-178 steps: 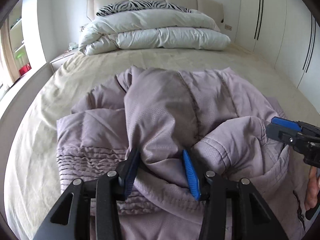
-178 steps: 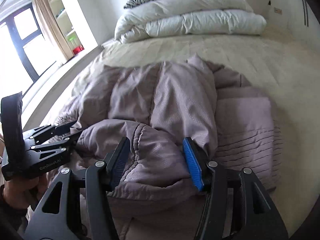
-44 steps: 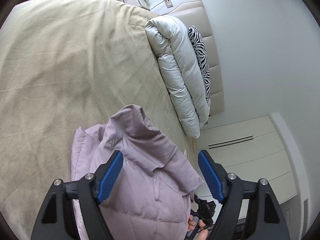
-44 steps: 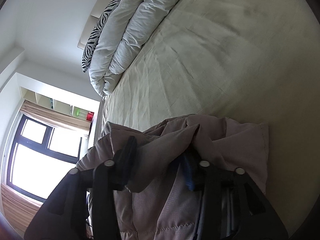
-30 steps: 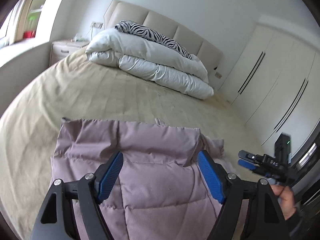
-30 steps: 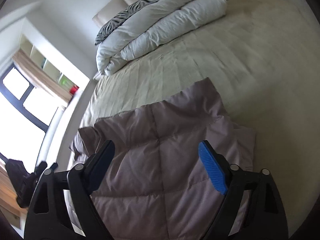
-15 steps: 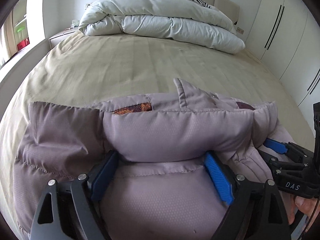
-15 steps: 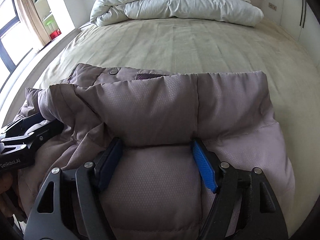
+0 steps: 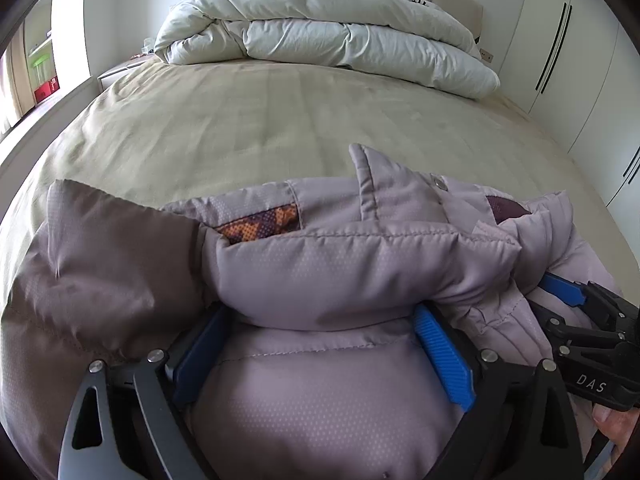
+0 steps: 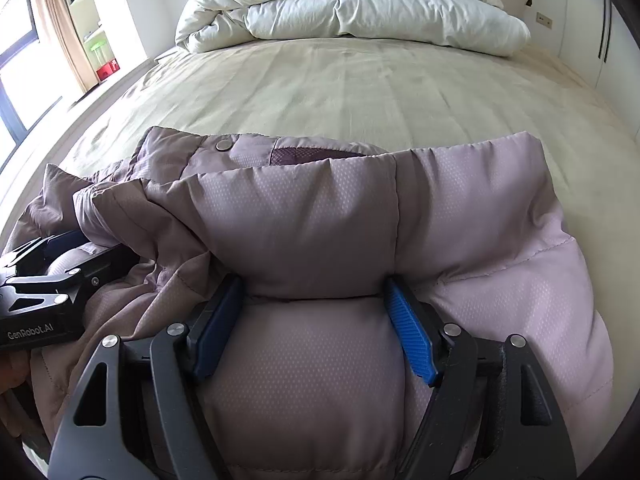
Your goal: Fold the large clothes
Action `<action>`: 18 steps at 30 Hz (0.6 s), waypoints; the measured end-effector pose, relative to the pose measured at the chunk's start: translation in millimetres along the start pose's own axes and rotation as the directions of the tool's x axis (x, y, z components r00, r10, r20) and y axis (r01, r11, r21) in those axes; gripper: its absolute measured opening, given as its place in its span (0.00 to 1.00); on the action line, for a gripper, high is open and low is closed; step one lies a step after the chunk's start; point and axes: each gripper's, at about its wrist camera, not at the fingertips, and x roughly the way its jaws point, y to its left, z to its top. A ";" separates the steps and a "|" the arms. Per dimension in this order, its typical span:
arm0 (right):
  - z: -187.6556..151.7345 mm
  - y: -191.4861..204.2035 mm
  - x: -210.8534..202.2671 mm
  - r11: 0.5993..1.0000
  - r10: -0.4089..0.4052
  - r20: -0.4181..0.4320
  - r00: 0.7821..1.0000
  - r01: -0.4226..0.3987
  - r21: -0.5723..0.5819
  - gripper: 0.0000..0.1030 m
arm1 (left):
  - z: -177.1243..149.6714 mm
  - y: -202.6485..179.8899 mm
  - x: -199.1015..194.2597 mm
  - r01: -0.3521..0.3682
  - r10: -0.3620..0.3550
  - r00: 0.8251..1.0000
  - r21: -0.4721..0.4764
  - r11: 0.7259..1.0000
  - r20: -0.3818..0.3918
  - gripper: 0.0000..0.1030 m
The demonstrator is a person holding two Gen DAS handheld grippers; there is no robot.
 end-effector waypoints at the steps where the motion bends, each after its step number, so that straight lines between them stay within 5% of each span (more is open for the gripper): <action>1: 0.3 0.6 0.6 1.000 -0.002 0.004 1.000 0.002 -0.001 0.71 | -0.4 -0.7 0.2 -0.003 0.003 1.000 0.001 1.000 0.002 0.93; 13: -4.1 4.4 -1.9 1.000 -0.024 0.038 0.999 0.024 -0.011 0.71 | -1.9 -2.9 -3.6 -0.016 0.016 1.000 0.002 1.000 0.011 0.93; 18: 2.0 -0.7 -24.7 0.999 0.031 0.016 0.999 -0.031 0.009 0.71 | -5.2 -1.9 -38.0 -0.032 0.032 0.999 -0.017 0.999 0.022 0.93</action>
